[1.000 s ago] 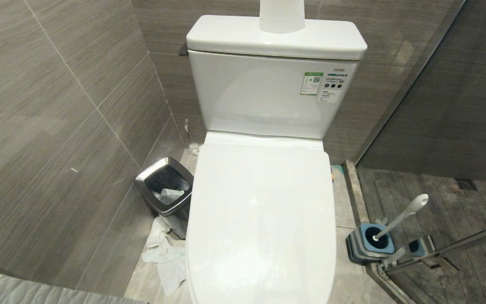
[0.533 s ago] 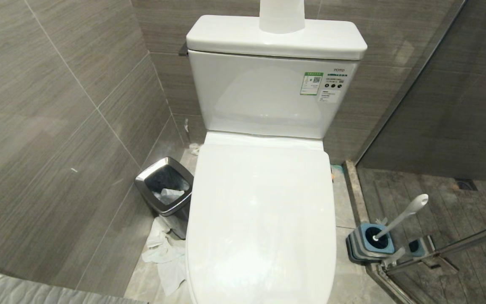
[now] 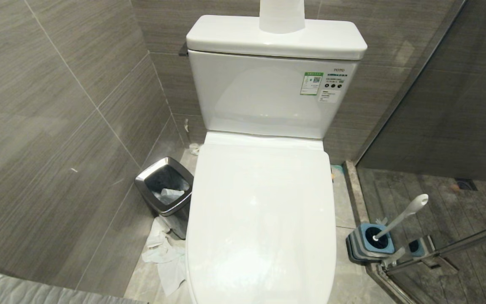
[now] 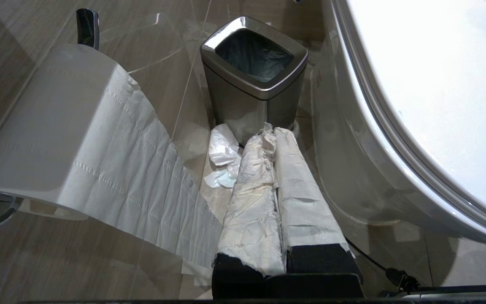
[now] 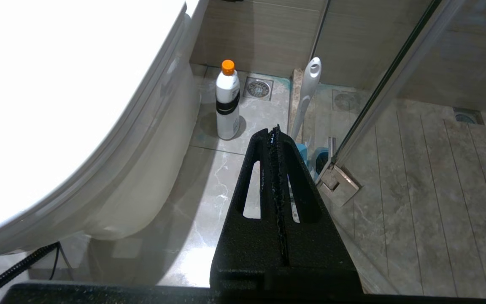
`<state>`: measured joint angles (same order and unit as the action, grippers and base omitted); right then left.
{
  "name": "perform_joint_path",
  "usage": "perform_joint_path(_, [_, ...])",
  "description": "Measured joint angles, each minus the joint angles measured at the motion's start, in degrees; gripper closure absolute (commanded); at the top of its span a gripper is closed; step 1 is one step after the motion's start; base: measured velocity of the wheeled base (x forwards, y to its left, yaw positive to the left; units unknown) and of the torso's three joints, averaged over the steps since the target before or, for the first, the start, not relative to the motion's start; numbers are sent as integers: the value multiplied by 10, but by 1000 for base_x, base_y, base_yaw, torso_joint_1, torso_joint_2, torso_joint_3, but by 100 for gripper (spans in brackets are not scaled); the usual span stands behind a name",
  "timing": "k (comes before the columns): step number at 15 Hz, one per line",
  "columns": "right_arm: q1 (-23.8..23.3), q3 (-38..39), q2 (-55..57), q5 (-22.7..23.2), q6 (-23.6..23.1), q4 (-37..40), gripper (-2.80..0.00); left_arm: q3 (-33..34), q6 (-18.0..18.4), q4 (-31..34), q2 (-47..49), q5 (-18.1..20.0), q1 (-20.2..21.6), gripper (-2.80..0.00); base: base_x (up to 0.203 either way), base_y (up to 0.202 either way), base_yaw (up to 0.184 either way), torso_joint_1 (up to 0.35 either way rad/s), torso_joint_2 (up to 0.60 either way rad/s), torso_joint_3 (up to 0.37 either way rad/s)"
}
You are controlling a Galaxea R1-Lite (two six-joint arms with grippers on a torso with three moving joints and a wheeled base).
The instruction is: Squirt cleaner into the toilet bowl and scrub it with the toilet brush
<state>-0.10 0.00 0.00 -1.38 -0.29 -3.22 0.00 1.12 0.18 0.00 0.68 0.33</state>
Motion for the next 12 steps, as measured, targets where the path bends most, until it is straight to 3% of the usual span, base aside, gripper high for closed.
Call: perform_joint_path(12, [0,0,0,0,4,0,0,0,0,0,0,0,0,0,0,0,0,0,0,0])
